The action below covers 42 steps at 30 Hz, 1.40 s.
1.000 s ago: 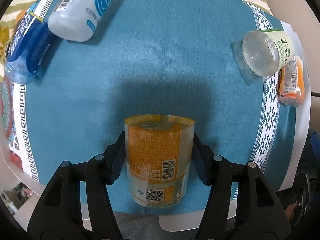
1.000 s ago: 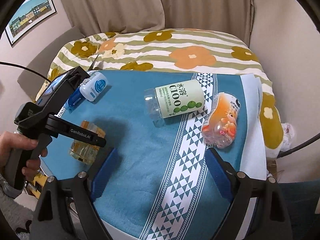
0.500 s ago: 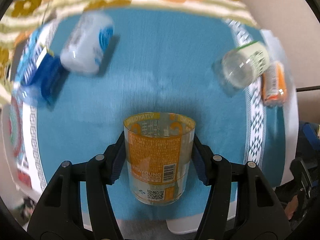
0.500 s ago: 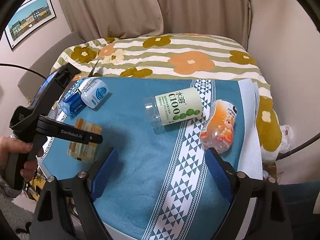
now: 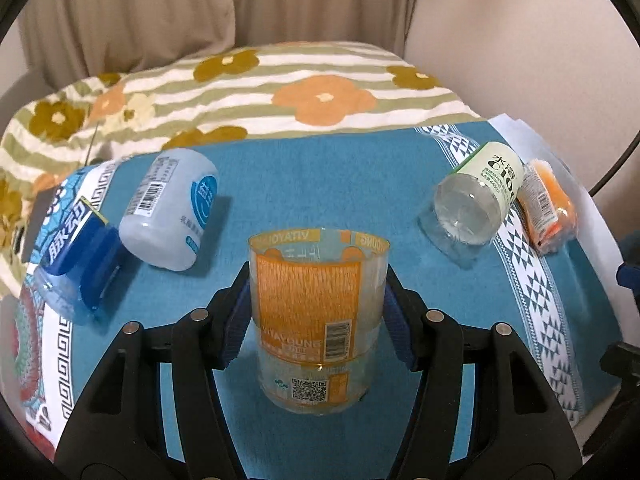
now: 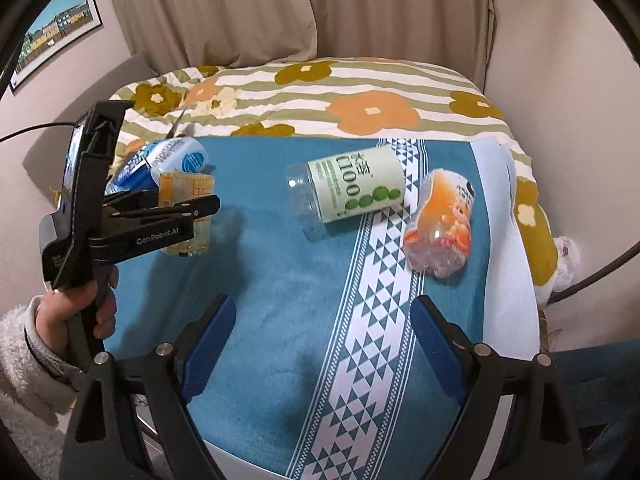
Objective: Flip cup upright
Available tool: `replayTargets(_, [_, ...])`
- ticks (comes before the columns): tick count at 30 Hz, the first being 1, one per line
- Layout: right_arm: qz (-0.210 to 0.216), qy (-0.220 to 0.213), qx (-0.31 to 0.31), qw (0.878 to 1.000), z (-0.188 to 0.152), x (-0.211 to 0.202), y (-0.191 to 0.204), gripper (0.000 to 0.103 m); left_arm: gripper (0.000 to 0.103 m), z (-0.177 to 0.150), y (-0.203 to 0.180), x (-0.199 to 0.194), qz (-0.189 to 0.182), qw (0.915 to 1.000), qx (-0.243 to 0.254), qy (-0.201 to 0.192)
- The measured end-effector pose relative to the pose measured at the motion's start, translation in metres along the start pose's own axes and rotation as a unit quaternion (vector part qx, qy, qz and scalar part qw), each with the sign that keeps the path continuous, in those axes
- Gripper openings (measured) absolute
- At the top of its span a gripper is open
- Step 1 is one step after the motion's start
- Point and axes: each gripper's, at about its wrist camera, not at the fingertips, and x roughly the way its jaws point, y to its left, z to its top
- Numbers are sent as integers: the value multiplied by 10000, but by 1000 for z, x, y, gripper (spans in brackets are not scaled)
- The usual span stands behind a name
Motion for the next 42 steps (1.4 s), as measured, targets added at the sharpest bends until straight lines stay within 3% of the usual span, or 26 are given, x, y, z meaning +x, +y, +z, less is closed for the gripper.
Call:
replayTargets(12, [-94, -134, -156, 9997, -10, -6, 14, 87, 64, -27, -1, -22, 21, 9998, 87, -168])
replayTargets(28, [-99, -279, -95, 9995, -18, -17, 29, 87, 65, -44, -4, -28, -12, 9995, 224, 222])
replayTargets(30, [-101, -296, -79, 9995, -19, -18, 29, 87, 69, -44, -4, -26, -40, 9993, 227, 290])
replayTargets(32, [-112, -318, -56, 9994, -19, -21, 29, 87, 87, -44, -3, -25, -57, 9993, 205, 313])
replayTargets(35, [-133, -351, -11, 9993, -21, -24, 29, 87, 97, -44, -3, -34, -25, 9997, 196, 128])
replayTargets(42, [-144, -394, 184, 9990, -18, -37, 34, 87, 99, -32, 2, -74, -67, 9997, 213, -102])
